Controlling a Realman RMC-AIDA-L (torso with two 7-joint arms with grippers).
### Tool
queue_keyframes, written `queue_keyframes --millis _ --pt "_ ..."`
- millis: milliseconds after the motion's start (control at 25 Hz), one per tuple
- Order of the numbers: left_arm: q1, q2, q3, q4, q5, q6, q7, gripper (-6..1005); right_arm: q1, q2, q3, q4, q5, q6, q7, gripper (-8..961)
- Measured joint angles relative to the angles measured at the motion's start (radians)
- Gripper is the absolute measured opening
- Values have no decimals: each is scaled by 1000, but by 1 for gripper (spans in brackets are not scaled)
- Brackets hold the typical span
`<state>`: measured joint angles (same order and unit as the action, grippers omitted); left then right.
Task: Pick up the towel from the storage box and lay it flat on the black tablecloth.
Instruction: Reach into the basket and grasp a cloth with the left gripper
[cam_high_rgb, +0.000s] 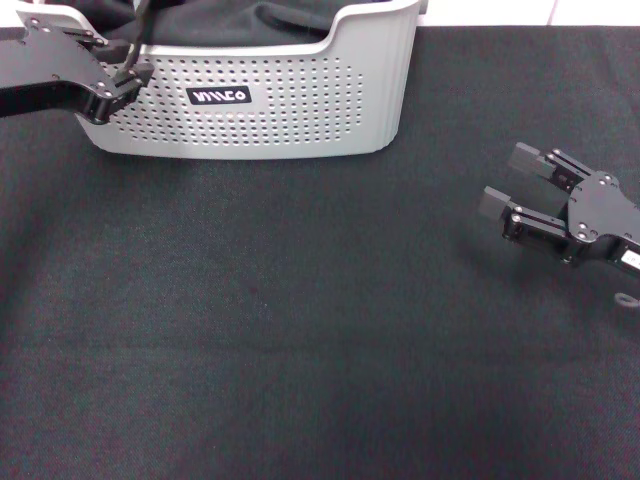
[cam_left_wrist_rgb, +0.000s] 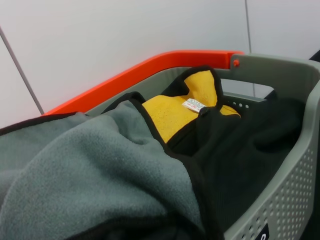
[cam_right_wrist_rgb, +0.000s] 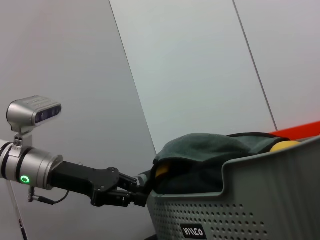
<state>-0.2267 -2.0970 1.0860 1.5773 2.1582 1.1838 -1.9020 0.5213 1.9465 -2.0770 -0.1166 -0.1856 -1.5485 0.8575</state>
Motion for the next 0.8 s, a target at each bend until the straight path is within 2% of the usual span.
queue_keyframes --millis 200,800 --pt "-2 0 0 -2 2 -7 -1 310 -2 0 0 0 0 -5 0 868" --pt "-6 -3 3 -13 -3 -35 -5 255 -11 0 0 0 0 -6 -8 868"
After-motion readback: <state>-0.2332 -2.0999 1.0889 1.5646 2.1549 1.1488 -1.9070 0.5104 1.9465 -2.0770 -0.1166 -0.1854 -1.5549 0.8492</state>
